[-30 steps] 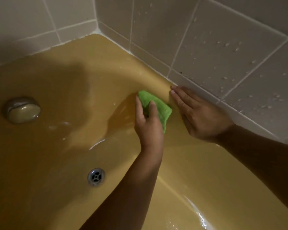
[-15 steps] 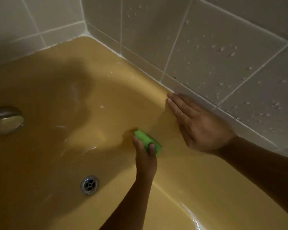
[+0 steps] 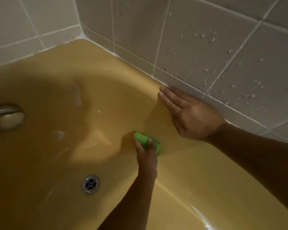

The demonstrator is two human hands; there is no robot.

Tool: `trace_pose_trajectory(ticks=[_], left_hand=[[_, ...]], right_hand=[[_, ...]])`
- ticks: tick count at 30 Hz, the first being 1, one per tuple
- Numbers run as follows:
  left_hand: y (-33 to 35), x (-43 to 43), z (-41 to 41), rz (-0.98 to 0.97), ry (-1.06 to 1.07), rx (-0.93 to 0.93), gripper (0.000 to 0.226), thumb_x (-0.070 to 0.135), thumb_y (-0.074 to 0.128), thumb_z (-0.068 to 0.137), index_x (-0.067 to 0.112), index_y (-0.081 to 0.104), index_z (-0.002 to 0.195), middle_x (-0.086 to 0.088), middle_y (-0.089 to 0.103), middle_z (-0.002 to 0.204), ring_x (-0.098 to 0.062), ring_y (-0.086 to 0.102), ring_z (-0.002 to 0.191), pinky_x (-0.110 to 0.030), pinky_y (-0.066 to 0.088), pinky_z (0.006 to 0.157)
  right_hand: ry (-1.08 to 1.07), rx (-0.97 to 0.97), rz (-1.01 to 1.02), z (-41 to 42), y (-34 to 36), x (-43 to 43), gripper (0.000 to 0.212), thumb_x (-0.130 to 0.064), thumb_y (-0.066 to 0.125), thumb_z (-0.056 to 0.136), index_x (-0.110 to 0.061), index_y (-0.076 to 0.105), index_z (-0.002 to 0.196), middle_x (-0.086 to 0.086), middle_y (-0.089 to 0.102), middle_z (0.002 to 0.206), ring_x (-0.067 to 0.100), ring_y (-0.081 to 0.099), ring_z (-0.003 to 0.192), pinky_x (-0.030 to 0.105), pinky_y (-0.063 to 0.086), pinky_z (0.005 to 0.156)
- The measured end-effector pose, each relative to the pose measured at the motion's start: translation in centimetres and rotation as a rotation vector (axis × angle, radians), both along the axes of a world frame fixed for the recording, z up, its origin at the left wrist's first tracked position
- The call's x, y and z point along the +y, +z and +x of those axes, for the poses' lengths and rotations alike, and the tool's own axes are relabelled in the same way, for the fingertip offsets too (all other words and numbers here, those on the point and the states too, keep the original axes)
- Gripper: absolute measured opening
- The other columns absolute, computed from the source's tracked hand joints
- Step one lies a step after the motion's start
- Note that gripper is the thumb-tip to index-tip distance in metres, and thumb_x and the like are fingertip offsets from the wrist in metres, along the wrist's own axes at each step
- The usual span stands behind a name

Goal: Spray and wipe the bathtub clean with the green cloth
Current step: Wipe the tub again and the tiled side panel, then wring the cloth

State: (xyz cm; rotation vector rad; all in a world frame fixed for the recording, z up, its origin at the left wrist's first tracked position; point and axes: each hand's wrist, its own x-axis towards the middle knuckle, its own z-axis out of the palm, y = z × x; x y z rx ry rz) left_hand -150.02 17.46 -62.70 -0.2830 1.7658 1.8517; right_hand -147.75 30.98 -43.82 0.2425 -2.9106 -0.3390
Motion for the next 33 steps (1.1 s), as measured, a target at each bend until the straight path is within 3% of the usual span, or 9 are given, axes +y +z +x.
trace_pose_trajectory(ticks=[5, 11, 14, 18, 23, 26, 30, 33], left_hand=[[5.6, 1.0, 0.4, 0.12, -0.016, 0.159, 0.092, 0.043, 0.068, 0.098, 0.06, 0.0, 0.157, 0.005, 0.035, 0.165, -0.018, 0.05, 0.14, -0.045, 0.046, 0.115], [11.5, 2.1, -0.2, 0.215, -0.018, 0.316, 0.086, 0.042, 0.062, 0.102, 0.061, -0.001, 0.156, 0.01, 0.027, 0.169, -0.011, 0.044, 0.144, -0.037, 0.044, 0.116], [12.3, 2.4, 0.2, 0.105, -0.083, 0.438, 0.087, 0.039, 0.055, 0.106, 0.057, -0.013, 0.157, 0.005, 0.016, 0.172, -0.011, 0.038, 0.146, -0.024, 0.036, 0.11], [9.9, 2.5, 1.5, -0.061, -0.163, 0.509, 0.092, 0.019, 0.052, 0.108, 0.038, -0.021, 0.161, -0.008, -0.006, 0.174, -0.019, 0.004, 0.159, -0.012, 0.017, 0.109], [4.5, 1.7, 2.4, -0.151, -0.227, 0.418, 0.093, 0.015, 0.051, 0.107, 0.033, -0.023, 0.161, -0.013, -0.009, 0.172, -0.018, 0.005, 0.157, -0.005, 0.01, 0.108], [0.5, 0.9, 2.8, -0.206, -0.261, 0.361, 0.093, 0.018, 0.052, 0.107, 0.033, -0.026, 0.155, -0.021, -0.009, 0.17, -0.028, 0.006, 0.158, -0.019, 0.014, 0.114], [-3.1, 0.4, 3.1, -0.329, -0.336, 0.096, 0.101, 0.016, 0.055, 0.104, 0.031, -0.031, 0.156, -0.023, -0.008, 0.169, -0.042, 0.015, 0.155, -0.043, 0.022, 0.125], [-3.8, 0.9, 3.1, -0.442, -0.269, -0.058, 0.097, 0.027, 0.055, 0.104, 0.032, -0.023, 0.161, -0.022, -0.004, 0.17, -0.046, 0.027, 0.15, -0.052, 0.031, 0.121]], right_hand=[[0.004, -0.005, -0.019, 3.3, 0.2, 0.7, 0.071, -0.013, 0.056, 0.095, 0.002, 0.03, 0.159, 0.019, 0.03, 0.166, 0.034, 0.027, 0.155, 0.042, 0.026, 0.127], [0.015, 0.022, -0.102, 7.6, 0.4, 2.3, 0.066, -0.012, 0.058, 0.097, 0.001, 0.034, 0.158, 0.017, 0.032, 0.166, 0.03, 0.026, 0.156, 0.036, 0.02, 0.129], [0.01, 0.031, -0.134, 7.3, 0.3, 2.3, 0.068, -0.008, 0.062, 0.093, 0.002, 0.037, 0.156, 0.017, 0.034, 0.165, 0.031, 0.029, 0.155, 0.036, 0.02, 0.129], [0.01, 0.023, -0.132, 7.2, 0.2, 2.4, 0.073, -0.008, 0.063, 0.091, 0.003, 0.034, 0.157, 0.018, 0.032, 0.166, 0.032, 0.026, 0.156, 0.038, 0.022, 0.128], [0.017, 0.021, -0.105, 7.1, 0.3, 2.2, 0.075, -0.008, 0.065, 0.09, 0.004, 0.033, 0.157, 0.02, 0.031, 0.166, 0.033, 0.025, 0.156, 0.042, 0.025, 0.127], [0.019, 0.029, -0.105, 7.1, 0.2, 2.2, 0.074, -0.008, 0.065, 0.09, 0.004, 0.034, 0.157, 0.02, 0.031, 0.165, 0.033, 0.026, 0.156, 0.04, 0.023, 0.128], [0.016, 0.028, -0.091, 7.2, 0.0, 2.4, 0.074, -0.009, 0.065, 0.091, 0.004, 0.034, 0.157, 0.019, 0.031, 0.166, 0.033, 0.025, 0.156, 0.038, 0.019, 0.129], [0.013, 0.034, -0.087, 7.1, -0.2, 2.6, 0.072, -0.009, 0.064, 0.091, 0.004, 0.035, 0.156, 0.021, 0.032, 0.165, 0.034, 0.026, 0.155, 0.038, 0.018, 0.129]])
